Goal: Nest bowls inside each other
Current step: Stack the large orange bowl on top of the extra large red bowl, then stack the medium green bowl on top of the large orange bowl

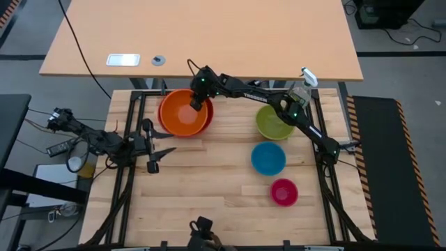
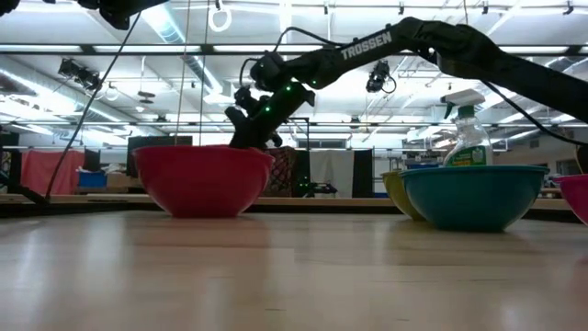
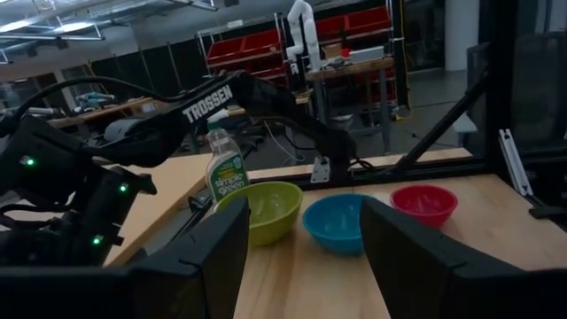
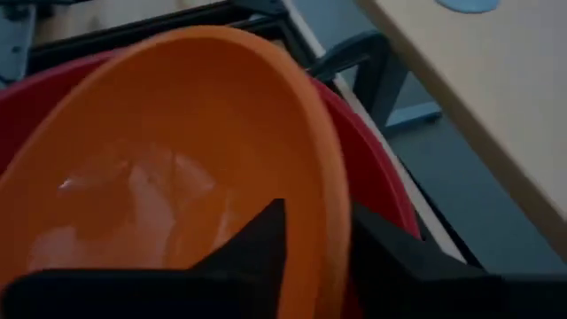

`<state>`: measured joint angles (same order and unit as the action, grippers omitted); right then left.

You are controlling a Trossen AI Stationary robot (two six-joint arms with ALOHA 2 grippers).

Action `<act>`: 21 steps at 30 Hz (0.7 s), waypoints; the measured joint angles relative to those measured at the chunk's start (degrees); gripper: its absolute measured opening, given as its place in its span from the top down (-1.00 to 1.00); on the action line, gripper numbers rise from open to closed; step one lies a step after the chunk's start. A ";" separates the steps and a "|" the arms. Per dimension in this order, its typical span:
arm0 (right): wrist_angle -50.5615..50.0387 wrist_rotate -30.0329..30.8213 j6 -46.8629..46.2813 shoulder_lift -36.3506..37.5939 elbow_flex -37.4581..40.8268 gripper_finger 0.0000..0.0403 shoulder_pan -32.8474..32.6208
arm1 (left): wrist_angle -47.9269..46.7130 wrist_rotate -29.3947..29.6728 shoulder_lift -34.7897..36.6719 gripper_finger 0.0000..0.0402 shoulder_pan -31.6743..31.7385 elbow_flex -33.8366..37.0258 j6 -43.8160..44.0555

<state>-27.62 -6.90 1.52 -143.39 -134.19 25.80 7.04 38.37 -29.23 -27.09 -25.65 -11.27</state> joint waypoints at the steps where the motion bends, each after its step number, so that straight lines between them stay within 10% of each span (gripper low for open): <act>1: -0.01 -0.10 0.38 0.00 0.00 0.28 -0.11 | -0.10 -0.02 -0.01 -0.09 0.00 0.00 0.09; 9: -4.71 8.75 2.75 6.16 -0.07 -0.09 -0.24 | -1.68 0.25 0.00 -0.09 0.00 0.00 0.83; 21: -36.14 14.76 5.03 11.47 0.07 -0.05 -6.91 | -9.72 1.57 -1.92 -0.09 0.02 0.00 11.63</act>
<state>-63.76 7.86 6.55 -131.92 -134.12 18.89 -2.68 39.94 -31.16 -27.07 -25.65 0.36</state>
